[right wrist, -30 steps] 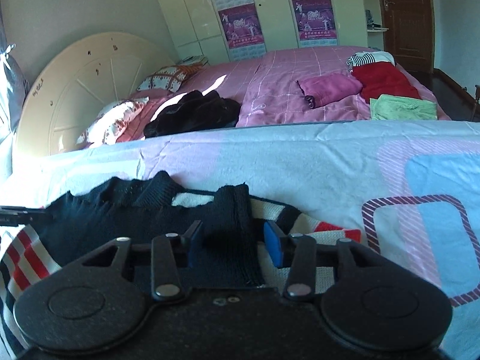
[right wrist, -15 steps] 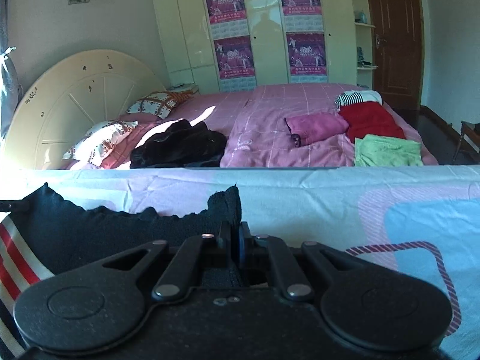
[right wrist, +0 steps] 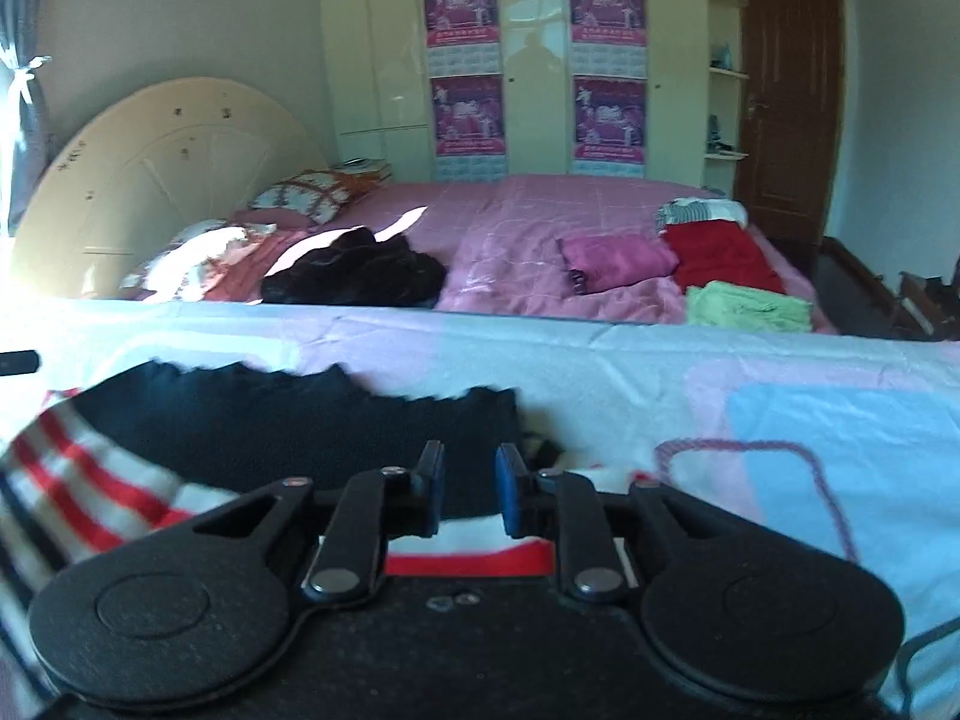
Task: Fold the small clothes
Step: 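Release the hem and smooth the folded sweater flat with both grippers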
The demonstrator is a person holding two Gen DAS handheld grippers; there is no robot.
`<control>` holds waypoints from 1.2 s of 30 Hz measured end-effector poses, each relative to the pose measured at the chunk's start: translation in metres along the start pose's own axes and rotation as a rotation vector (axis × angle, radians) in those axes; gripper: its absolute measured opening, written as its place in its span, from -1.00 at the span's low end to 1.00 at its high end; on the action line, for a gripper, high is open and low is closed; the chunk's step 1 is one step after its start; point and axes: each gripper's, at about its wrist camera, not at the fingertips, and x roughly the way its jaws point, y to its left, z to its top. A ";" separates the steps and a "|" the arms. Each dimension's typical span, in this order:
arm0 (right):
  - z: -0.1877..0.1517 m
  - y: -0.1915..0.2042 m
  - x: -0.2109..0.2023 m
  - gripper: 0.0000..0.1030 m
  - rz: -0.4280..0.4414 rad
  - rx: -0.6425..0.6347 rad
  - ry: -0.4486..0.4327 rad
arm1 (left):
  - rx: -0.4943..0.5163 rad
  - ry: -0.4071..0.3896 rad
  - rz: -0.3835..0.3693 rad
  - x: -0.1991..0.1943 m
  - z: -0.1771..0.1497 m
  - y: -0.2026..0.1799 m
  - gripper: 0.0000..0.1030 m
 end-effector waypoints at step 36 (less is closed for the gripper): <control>-0.013 0.094 0.023 -0.63 0.129 -0.074 0.070 | 0.182 0.122 -0.064 0.011 -0.019 -0.111 -0.36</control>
